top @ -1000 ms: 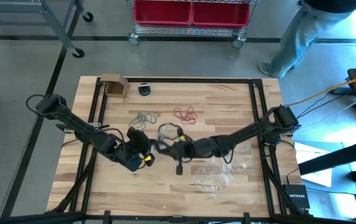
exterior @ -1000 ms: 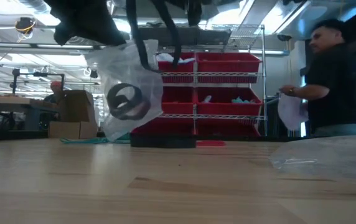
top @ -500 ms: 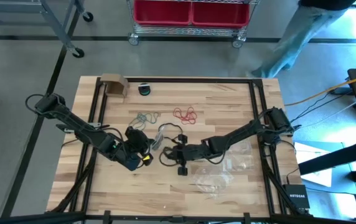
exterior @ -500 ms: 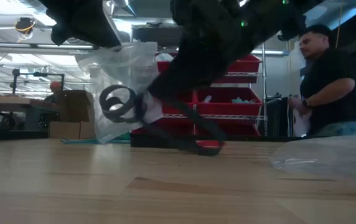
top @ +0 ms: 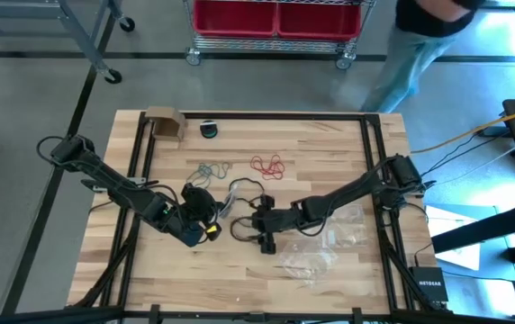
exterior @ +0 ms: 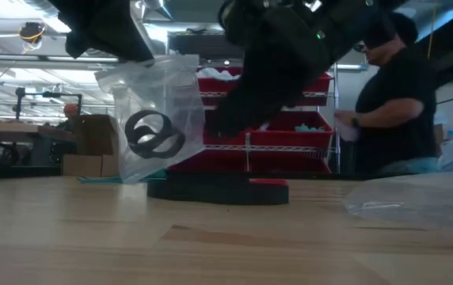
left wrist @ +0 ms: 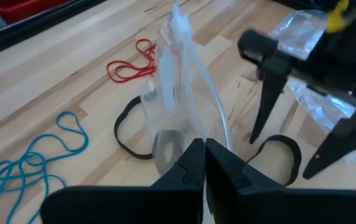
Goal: Sort rubber bands
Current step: Put the black rubber band into the transparent zip bag
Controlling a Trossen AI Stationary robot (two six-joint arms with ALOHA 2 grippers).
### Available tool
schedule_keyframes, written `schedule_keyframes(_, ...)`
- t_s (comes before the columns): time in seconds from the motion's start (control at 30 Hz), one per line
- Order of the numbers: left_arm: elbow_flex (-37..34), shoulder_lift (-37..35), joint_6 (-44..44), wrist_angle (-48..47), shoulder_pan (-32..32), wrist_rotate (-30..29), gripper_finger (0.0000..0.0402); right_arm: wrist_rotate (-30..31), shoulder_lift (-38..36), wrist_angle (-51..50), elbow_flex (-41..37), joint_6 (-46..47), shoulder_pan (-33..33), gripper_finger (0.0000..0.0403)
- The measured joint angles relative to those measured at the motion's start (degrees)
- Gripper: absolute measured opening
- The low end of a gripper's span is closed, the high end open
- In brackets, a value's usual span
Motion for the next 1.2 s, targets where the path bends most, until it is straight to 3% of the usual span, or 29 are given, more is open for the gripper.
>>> schedule_keyframes(0.23, 0.0, 0.0, 0.4, 0.1, 0.0, 0.8, 0.0, 3.1, 4.4, 1.1, 0.0, 4.2, -0.1, 0.032)
schedule_keyframes(0.33, 0.0, 0.0, 0.5, 0.1, 0.0, 0.9, 0.0, 0.2, 6.9, 1.6, 0.0, 4.2, -0.1, 0.032)
schedule_keyframes(0.87, 0.0, 0.0, 1.0, -0.1, 0.0, 2.5, 0.0, -3.3, 6.6, -0.3, 1.3, 1.6, -0.1, 0.0251)
schedule_keyframes(1.03, 0.0, 0.0, 1.9, -0.1, 0.0, 2.6, 0.0, -6.6, 4.7, 0.3, 2.4, 4.3, 0.7, 0.0284)
schedule_keyframes(1.2, 0.0, 0.0, 2.3, -0.1, 0.0, 2.6, 0.0, -1.4, 5.0, -2.3, 2.2, 4.9, 1.7, 0.0328)
